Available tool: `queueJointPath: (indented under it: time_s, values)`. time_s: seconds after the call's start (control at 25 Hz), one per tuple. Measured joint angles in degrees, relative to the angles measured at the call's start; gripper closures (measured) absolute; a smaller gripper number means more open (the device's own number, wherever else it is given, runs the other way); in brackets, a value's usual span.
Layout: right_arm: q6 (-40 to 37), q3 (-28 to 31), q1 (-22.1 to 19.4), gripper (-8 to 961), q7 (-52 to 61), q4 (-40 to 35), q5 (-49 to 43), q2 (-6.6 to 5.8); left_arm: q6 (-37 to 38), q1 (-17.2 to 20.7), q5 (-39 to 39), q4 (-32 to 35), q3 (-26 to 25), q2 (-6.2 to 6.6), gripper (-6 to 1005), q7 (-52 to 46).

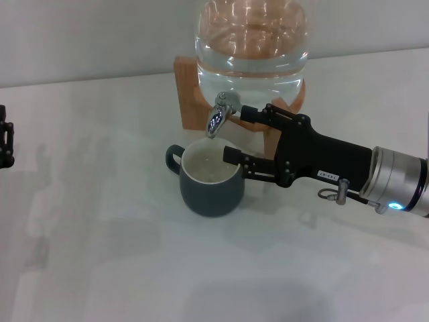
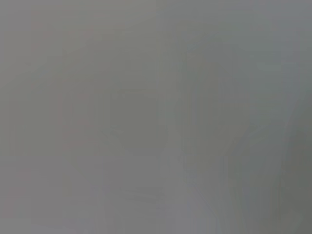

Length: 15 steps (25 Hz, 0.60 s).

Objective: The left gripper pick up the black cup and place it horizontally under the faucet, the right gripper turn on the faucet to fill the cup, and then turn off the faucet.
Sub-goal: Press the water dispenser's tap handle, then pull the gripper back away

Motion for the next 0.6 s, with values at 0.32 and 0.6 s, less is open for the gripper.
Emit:
queueJointPath:
  time_s: [0.32,0.6]
  values:
    - [0.0,0.5,-1.1,98,-0.2,-0.7,0.0,-0.13,-0.1,0.0,0.0,0.0,0.1,0.0,511,0.0]
    - [0.2,0.6,-1.3,98,-0.2,-0.7,0.0,-0.17,-0.2,0.0,0.0,0.0,0.2,0.0,511,0.1]
